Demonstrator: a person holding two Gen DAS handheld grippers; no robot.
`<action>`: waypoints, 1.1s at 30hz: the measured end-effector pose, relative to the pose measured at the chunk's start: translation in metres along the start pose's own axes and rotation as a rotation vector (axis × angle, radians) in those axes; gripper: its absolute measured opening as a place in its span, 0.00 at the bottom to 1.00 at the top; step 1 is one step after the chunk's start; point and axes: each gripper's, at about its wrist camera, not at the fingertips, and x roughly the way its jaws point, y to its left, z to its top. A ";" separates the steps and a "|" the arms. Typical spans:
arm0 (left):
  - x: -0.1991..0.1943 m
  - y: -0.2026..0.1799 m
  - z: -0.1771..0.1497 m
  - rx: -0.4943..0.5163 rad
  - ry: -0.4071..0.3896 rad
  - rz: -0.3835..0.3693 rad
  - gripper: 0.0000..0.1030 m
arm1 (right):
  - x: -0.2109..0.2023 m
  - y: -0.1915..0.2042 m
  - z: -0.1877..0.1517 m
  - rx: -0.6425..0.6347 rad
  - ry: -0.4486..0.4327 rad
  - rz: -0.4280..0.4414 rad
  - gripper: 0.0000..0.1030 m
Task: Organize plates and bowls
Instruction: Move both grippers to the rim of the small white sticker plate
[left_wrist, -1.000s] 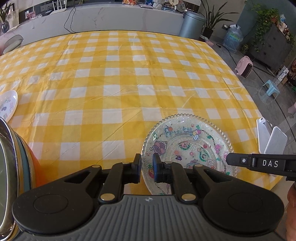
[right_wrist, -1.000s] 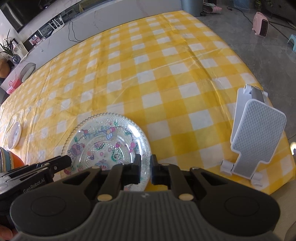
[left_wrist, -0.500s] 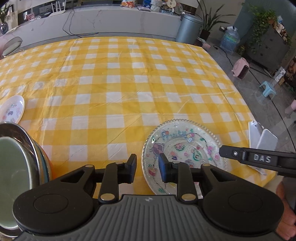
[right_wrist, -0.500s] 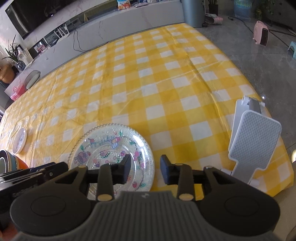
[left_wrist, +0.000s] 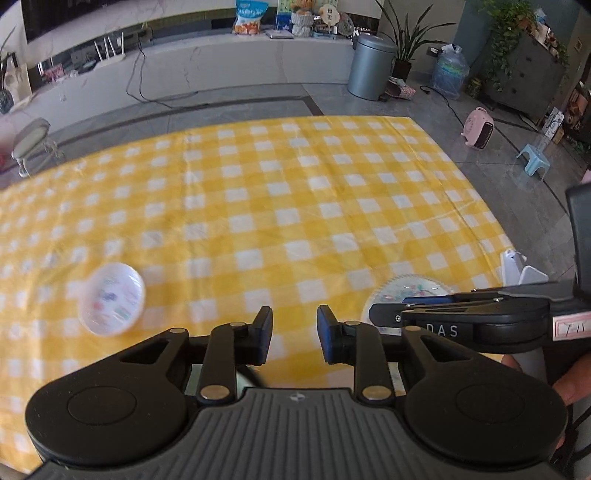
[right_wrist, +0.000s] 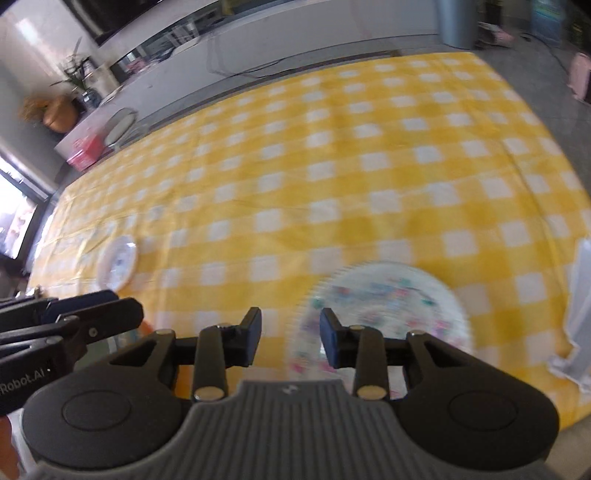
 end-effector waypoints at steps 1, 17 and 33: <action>-0.005 0.010 0.002 0.011 -0.011 0.021 0.30 | 0.003 0.013 0.005 -0.017 0.010 0.017 0.33; 0.035 0.192 -0.001 -0.142 0.053 0.094 0.30 | 0.093 0.149 0.061 -0.088 0.228 0.156 0.33; 0.109 0.260 -0.012 -0.369 0.166 -0.009 0.26 | 0.186 0.199 0.093 -0.147 0.345 0.096 0.20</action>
